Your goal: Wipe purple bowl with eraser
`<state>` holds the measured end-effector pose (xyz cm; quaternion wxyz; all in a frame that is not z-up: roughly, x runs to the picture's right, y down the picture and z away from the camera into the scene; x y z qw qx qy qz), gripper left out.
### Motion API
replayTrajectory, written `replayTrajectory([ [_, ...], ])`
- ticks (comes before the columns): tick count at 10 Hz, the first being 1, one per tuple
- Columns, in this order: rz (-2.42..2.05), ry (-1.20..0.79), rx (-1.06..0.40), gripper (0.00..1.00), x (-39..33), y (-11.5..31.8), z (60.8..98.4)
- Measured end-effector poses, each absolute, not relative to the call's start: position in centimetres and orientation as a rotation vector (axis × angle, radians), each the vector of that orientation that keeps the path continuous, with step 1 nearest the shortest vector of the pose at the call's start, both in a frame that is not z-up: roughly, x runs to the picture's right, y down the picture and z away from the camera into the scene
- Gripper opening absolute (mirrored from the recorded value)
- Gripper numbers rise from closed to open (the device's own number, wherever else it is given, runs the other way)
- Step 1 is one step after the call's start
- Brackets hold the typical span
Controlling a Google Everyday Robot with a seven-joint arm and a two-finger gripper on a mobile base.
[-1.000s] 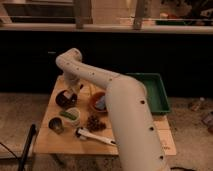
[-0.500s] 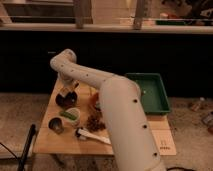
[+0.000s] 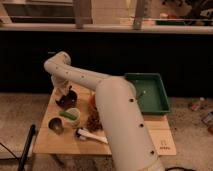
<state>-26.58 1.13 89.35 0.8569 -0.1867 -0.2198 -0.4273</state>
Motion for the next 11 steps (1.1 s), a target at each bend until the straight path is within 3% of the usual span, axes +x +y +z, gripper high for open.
replayTrajectory([
  [11, -0.812, -0.410, -0.516, 0.09, -19.0, 3.3, 88.2],
])
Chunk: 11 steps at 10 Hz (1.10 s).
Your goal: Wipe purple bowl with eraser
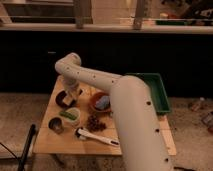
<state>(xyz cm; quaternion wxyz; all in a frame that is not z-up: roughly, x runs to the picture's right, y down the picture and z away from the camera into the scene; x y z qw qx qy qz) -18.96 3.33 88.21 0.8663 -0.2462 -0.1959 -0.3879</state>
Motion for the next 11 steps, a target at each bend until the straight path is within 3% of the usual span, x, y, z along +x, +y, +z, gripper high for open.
replayTrajectory([
  [11, -0.761, -0.525, -0.347, 0.09, -19.0, 1.4, 84.2],
])
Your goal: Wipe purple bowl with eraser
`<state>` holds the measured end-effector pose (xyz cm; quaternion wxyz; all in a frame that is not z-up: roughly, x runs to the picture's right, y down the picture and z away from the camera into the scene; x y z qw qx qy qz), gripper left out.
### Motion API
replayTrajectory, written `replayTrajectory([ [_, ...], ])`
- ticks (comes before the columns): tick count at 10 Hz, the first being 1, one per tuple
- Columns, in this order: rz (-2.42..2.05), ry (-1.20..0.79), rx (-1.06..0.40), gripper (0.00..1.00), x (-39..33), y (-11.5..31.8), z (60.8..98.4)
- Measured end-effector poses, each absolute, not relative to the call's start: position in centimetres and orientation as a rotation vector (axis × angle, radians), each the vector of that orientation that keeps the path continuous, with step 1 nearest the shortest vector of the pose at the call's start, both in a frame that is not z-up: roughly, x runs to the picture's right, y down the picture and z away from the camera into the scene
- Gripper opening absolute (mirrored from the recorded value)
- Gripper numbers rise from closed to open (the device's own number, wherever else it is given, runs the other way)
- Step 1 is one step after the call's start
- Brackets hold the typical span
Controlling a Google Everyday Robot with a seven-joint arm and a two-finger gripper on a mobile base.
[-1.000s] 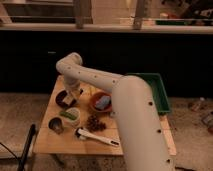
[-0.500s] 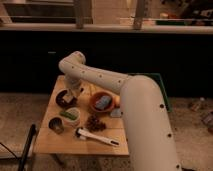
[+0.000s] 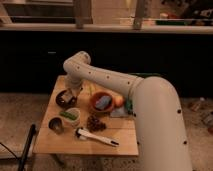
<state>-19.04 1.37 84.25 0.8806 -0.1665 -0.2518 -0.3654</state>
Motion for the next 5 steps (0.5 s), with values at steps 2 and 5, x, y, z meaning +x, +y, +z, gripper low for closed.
replayTrajectory([
  [2, -0.767, -0.538, -0.335, 0.09, -19.26, 1.27, 84.02],
  [5, -0.778, -0.548, -0.327, 0.09, -20.02, 0.98, 84.07],
])
